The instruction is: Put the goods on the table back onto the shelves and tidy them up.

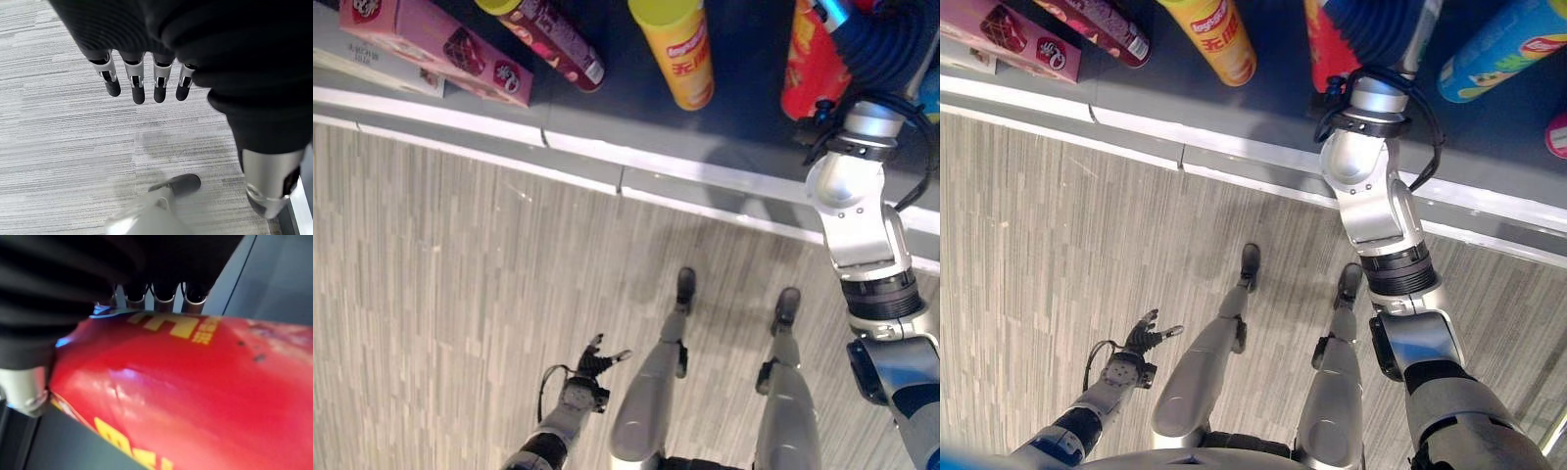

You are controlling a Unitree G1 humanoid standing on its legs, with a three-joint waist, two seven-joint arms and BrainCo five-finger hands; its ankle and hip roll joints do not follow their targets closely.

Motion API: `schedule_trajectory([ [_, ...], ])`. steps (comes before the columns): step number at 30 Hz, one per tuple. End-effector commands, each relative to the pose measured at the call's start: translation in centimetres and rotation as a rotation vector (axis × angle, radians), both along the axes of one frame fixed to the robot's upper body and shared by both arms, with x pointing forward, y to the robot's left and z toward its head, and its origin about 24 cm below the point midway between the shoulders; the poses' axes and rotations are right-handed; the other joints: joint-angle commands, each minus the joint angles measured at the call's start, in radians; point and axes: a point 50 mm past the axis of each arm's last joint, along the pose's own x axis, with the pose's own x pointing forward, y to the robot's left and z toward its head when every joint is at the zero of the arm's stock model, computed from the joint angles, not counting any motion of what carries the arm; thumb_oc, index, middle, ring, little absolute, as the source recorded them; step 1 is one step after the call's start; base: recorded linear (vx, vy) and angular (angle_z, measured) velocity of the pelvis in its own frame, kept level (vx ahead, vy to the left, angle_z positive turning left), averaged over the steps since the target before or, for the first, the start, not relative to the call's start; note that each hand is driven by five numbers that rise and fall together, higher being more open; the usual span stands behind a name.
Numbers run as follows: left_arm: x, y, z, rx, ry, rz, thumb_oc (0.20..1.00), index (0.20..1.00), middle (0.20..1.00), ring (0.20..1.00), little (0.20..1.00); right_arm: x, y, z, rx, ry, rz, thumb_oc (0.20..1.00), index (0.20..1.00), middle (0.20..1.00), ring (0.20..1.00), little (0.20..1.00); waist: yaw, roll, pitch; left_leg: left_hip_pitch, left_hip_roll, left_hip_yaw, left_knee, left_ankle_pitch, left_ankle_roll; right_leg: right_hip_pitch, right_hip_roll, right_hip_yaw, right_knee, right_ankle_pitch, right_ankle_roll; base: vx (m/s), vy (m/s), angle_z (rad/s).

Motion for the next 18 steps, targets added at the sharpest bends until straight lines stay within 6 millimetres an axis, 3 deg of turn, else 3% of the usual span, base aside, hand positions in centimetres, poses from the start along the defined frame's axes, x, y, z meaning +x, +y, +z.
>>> schedule_trajectory([
  [1,-0.3,1.2,0.1,0.027,-0.002,0.013,1.000,1.000,1.000,1.000,1.000,-3.3,1.0,2.2,-0.014,-0.214,0.074,0.200,0.200,0.200,0.200,0.200,-0.006,0.025,-0.027,-0.073,0.036,0.040,0.108,-0.096,-0.047,-0.088,-0.039,0.079,0.117,-0.080,0.019,0.01,0.045,0.04],
  [18,0.2,0.1,0.2,0.010,-0.022,0.028,1.000,1.000,1.000,1.000,1.000,-2.6,0.5,0.8,0.025,-0.174,0.051,0.200,0.200,0.200,0.200,0.200,-0.026,0.056,0.007,-0.100,0.023,0.051,0.091,-0.085,-0.045,-0.142,-0.054,0.094,0.124,-0.068,0.029,0.00,0.006,-0.01],
])
